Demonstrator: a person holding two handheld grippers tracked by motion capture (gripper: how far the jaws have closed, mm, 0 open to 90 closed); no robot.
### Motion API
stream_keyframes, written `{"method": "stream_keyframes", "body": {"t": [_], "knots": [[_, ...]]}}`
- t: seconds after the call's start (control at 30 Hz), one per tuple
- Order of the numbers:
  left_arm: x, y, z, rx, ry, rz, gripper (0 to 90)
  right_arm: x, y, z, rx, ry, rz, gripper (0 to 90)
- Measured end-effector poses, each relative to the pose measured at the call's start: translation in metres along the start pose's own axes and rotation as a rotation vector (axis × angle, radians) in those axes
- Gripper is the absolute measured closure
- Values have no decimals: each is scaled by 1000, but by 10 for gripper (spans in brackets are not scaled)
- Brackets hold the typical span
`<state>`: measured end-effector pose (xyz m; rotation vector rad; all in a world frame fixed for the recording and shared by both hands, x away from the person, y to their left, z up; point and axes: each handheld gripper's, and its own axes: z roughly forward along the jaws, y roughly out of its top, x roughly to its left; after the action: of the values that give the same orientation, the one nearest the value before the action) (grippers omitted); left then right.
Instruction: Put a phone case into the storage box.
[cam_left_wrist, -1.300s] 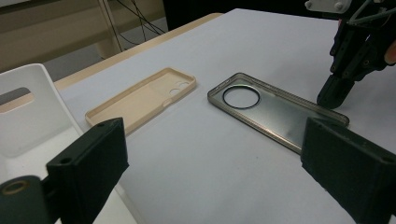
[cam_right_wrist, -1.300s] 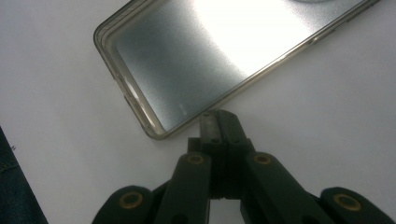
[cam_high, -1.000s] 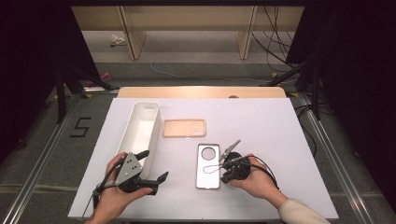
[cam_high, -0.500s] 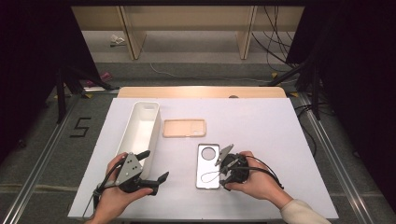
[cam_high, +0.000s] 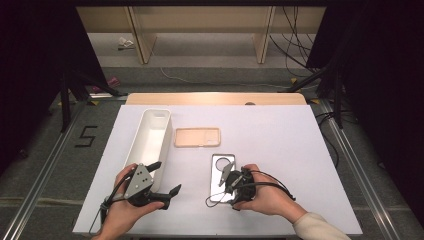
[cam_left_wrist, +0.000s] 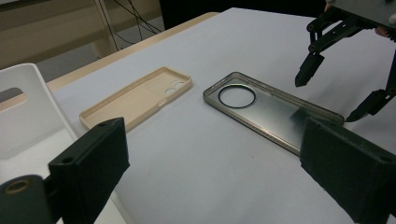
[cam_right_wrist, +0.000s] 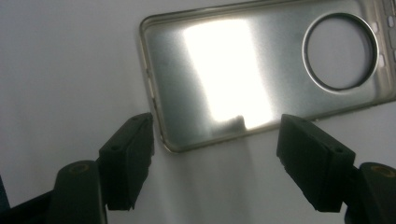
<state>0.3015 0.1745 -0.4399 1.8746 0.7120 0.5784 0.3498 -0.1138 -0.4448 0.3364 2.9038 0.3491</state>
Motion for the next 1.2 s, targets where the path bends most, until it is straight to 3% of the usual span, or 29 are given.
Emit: {"method": "stream_keyframes", "body": {"t": [0.37, 0.97, 1.07, 1.2], "knots": [[0, 0, 0, -1, -3, 1, 76, 7, 24, 12, 54, 5, -94, 289], [-1, -1, 0, 1, -9, 3, 76, 7, 38, 22, 131, 3, -166, 343], [-1, -1, 0, 1, -10, 3, 76, 7, 39, 22, 143, 12, -175, 369], [-1, -1, 1, 2, -11, 3, 76, 10, 41, 22, 149, 31, -186, 469]]}}
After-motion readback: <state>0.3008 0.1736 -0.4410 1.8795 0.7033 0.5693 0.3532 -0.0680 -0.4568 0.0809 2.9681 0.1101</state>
